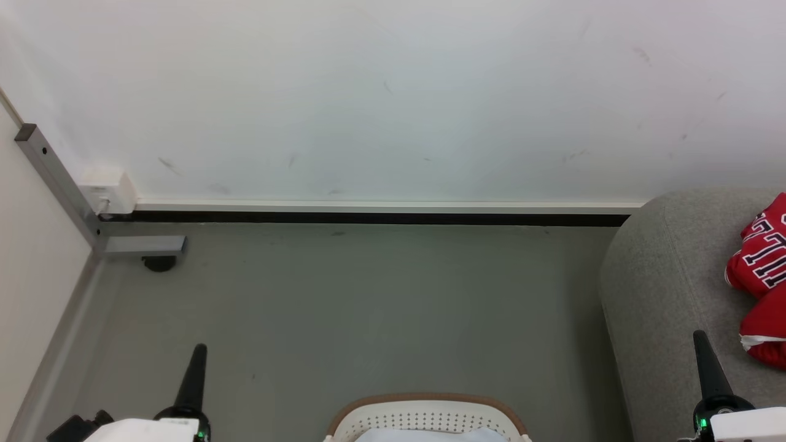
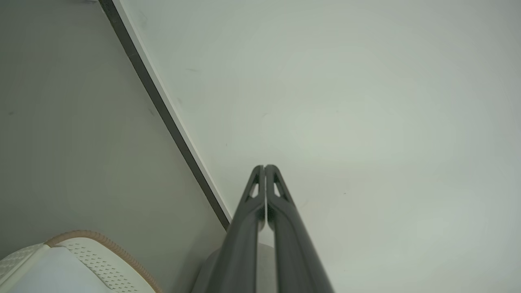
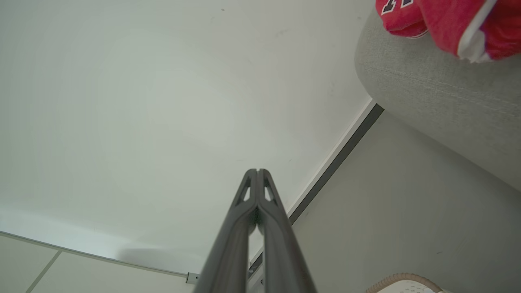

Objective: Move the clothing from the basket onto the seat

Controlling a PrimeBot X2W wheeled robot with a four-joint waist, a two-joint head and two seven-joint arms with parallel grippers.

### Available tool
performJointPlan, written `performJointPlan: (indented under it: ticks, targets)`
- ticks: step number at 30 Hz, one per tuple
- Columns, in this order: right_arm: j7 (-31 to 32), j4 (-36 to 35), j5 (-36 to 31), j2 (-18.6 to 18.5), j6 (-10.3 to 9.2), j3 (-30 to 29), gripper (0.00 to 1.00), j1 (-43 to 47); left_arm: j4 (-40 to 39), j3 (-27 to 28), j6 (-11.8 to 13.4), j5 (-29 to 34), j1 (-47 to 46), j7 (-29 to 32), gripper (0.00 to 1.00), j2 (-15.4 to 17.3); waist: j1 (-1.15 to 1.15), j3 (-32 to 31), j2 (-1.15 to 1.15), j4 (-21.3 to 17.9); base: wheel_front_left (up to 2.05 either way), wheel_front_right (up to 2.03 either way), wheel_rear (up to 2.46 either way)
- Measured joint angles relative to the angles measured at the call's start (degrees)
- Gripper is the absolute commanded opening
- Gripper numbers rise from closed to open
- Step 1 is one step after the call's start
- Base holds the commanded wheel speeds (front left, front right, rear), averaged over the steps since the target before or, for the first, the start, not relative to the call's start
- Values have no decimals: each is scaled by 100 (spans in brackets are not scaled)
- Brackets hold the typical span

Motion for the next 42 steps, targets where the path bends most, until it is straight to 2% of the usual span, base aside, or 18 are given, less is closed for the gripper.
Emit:
performJointPlan:
  ticks: [42]
  targets:
    - [503,64,1646,133,0,-319,0,-119,-22,165,-23,-1769,-147,474,0,13,0,31,0,195,0,0,0]
